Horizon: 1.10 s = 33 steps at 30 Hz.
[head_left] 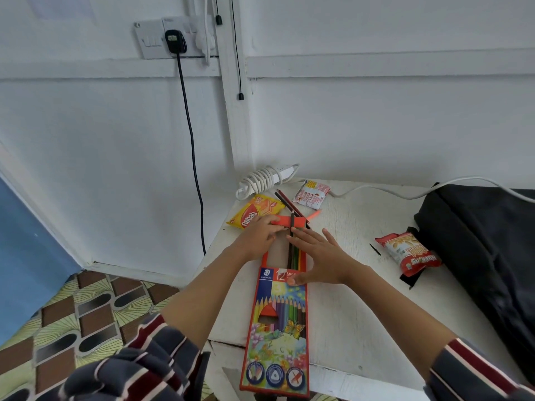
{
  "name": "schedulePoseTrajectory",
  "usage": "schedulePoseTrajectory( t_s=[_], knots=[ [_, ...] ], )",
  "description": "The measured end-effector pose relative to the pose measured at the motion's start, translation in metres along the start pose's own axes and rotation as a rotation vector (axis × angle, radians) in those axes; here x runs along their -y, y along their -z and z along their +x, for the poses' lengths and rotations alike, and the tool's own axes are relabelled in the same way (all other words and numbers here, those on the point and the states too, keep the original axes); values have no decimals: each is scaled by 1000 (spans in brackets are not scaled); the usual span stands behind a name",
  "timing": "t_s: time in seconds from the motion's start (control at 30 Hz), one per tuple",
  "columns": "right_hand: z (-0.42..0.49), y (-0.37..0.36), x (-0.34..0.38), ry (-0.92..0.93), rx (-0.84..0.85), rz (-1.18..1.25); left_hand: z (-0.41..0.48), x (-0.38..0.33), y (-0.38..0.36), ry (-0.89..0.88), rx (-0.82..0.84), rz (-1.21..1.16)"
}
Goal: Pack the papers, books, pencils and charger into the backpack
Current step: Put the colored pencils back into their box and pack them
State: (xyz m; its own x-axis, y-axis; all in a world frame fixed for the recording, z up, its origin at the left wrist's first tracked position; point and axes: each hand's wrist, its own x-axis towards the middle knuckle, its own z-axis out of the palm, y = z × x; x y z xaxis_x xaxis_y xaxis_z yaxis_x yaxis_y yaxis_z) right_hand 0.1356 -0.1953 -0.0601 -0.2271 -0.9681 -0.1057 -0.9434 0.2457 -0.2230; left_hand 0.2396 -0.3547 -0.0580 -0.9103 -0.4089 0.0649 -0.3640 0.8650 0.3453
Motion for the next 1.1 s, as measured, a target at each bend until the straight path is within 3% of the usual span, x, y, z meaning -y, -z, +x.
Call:
schedulePoseTrajectory(
  t_s=[0.2,0.77,0.97,1.1],
  knots=[
    [2,-1,-1,17,-27,39,5,0,-5,28,-38,66],
    [-5,1,1,127,-162,17,27,-6,-4,190,-51,-83],
    [-8,2,2,132,-119,2,30,-6,-2,177,-34,-97],
    [-5,0,1,94,-86,3,26,-7,2,141,-124,-105]
  ],
)
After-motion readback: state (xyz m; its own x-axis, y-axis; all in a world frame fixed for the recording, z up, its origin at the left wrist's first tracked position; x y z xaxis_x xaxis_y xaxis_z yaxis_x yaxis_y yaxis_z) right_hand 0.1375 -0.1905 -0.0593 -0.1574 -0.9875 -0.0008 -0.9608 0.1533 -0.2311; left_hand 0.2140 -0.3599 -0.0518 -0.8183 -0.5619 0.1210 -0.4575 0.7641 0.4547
